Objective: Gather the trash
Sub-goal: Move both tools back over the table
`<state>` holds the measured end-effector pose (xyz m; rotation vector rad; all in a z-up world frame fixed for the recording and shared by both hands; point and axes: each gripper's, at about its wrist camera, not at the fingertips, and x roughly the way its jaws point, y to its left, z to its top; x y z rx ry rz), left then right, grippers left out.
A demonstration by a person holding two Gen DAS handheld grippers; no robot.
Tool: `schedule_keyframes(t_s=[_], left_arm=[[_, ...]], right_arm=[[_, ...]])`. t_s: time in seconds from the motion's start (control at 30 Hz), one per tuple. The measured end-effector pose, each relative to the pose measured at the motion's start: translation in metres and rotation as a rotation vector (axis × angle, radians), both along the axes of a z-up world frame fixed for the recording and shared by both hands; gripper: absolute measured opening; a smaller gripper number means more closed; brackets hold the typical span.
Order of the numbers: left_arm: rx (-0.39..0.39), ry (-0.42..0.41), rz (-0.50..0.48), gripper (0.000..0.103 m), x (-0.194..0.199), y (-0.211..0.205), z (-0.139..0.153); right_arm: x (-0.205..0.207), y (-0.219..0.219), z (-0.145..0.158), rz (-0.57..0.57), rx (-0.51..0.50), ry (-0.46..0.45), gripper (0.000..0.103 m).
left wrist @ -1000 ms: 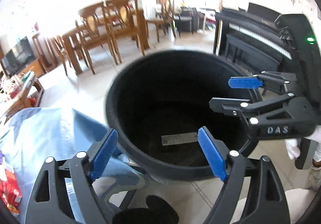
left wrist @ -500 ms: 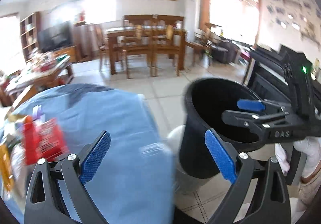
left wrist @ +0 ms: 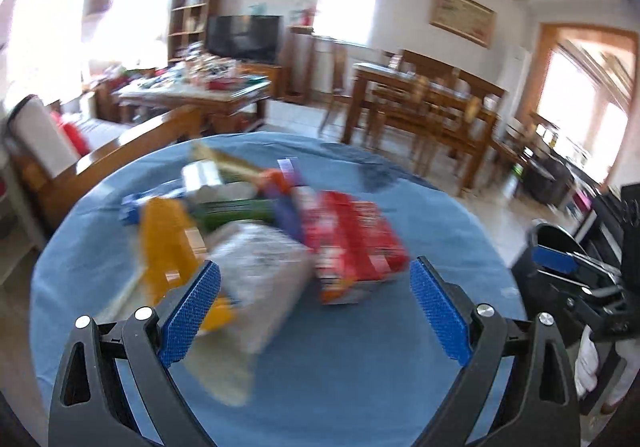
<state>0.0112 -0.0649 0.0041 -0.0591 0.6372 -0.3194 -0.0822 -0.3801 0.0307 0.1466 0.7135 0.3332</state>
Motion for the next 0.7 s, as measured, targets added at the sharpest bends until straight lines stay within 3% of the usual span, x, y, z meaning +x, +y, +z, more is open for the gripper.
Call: schedule_keyframes(t_s=[0.2,0.4,0.7], left_arm=[[-0.031,0.052,0.115,0.094,0.02,0.056,-0.011],[-0.059,0.125,0.17,0.094,0.04,0.087,-0.023],[-0.088,0.239,0.189,0.094,0.073,0.1,-0.04]], right_arm=[[0.031,0.053,-0.003,0.075,0.015,-0.003,0.09],[0.059,0.09,-0.01,0.109,0.025,0.006,0.09],[0.089,0.123,-0.025,0.126,-0.003,0.036,0.081]])
